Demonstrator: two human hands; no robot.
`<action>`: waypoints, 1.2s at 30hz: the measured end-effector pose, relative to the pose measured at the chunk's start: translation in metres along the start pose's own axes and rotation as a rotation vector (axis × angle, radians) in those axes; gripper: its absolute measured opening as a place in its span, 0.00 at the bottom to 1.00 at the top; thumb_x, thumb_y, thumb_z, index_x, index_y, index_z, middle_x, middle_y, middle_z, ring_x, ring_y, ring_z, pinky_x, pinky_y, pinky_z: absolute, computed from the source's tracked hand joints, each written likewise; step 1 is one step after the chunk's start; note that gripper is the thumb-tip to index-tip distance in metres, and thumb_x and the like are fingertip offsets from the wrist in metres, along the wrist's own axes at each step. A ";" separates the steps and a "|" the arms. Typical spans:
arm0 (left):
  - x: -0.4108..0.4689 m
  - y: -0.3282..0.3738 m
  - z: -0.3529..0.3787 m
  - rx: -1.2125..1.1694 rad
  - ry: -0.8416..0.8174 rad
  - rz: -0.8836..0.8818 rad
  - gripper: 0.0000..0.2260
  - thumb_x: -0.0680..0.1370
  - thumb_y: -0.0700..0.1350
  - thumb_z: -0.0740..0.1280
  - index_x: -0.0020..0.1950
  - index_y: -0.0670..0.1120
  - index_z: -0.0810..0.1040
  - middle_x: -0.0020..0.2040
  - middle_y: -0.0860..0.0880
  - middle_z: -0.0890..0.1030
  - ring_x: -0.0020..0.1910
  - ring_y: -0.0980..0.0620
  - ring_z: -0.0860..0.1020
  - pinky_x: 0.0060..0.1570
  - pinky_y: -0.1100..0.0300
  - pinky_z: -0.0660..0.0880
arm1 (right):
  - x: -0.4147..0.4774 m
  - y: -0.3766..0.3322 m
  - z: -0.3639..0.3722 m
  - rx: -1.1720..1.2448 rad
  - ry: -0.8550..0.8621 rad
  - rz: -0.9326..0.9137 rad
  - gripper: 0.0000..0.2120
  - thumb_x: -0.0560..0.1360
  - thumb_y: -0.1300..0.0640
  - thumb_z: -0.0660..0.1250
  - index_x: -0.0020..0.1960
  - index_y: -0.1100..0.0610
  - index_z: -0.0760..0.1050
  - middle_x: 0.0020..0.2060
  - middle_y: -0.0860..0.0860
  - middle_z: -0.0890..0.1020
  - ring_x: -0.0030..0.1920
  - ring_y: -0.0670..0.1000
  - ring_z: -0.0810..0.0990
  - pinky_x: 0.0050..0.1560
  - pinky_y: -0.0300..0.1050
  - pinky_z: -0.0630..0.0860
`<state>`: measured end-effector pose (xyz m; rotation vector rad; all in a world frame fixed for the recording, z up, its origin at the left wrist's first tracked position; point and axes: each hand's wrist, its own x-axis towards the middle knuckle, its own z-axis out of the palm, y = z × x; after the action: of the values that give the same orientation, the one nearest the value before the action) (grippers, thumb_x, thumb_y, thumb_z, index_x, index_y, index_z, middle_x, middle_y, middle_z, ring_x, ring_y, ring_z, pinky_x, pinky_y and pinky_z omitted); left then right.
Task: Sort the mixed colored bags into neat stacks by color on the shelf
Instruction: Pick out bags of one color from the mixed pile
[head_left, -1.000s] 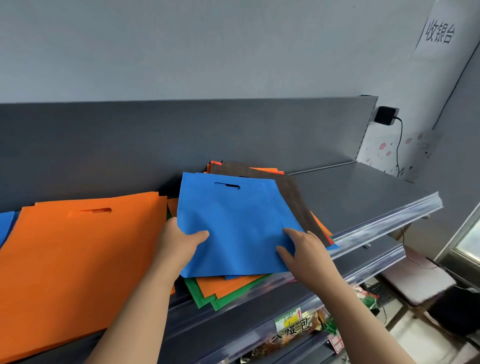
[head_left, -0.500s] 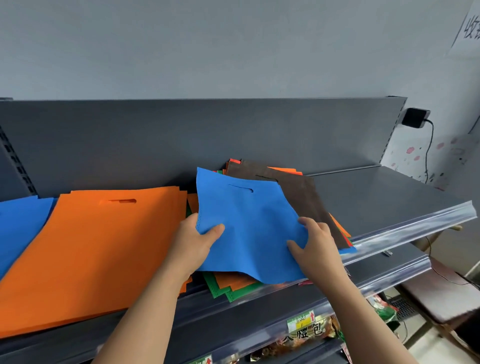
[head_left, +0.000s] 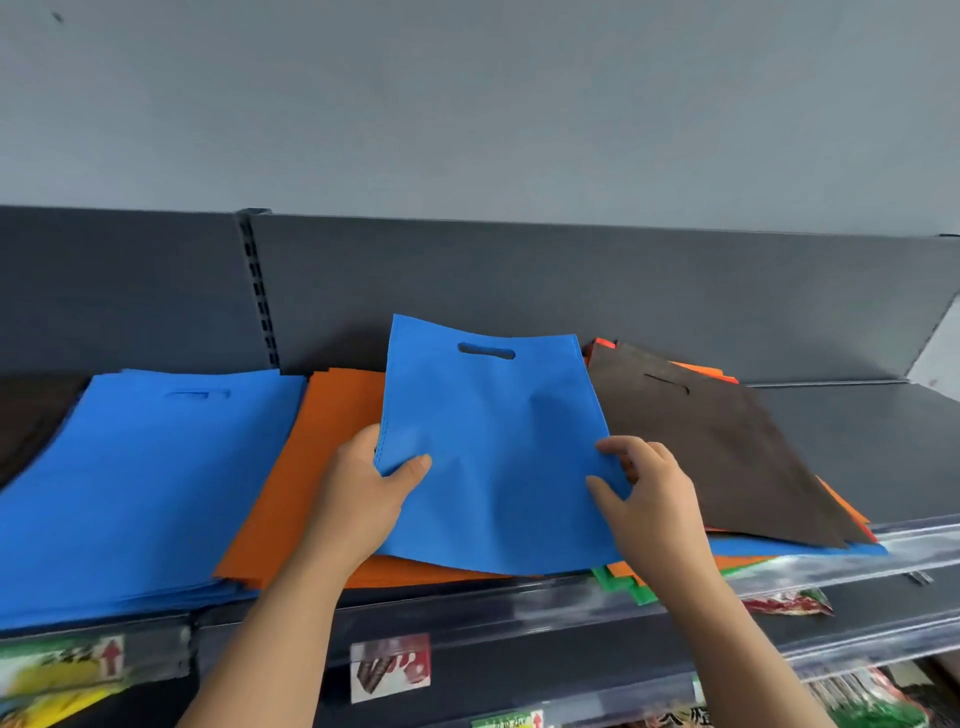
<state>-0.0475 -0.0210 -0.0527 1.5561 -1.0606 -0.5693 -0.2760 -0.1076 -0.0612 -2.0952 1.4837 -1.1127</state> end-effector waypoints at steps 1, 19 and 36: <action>-0.003 -0.003 -0.017 0.017 0.022 -0.018 0.06 0.77 0.44 0.68 0.52 0.54 0.79 0.45 0.57 0.83 0.43 0.57 0.81 0.41 0.58 0.79 | -0.004 -0.013 0.011 0.013 -0.013 -0.007 0.15 0.74 0.59 0.68 0.60 0.52 0.74 0.53 0.47 0.74 0.52 0.46 0.73 0.54 0.38 0.71; -0.021 -0.079 -0.283 0.324 0.230 -0.136 0.10 0.79 0.38 0.63 0.51 0.52 0.78 0.44 0.46 0.83 0.34 0.44 0.77 0.30 0.52 0.71 | -0.075 -0.194 0.193 0.026 -0.264 -0.127 0.18 0.78 0.55 0.63 0.67 0.51 0.68 0.59 0.48 0.71 0.47 0.46 0.71 0.46 0.36 0.67; -0.015 -0.076 -0.260 0.805 0.226 -0.018 0.20 0.80 0.48 0.62 0.71 0.44 0.69 0.68 0.47 0.72 0.67 0.46 0.68 0.62 0.52 0.68 | -0.074 -0.196 0.181 -0.311 -0.239 -0.214 0.21 0.80 0.49 0.58 0.70 0.55 0.67 0.66 0.50 0.73 0.64 0.52 0.72 0.62 0.46 0.69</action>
<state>0.1821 0.1245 -0.0573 2.2574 -1.1652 0.0605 -0.0251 0.0082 -0.0762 -2.5456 1.4158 -0.6972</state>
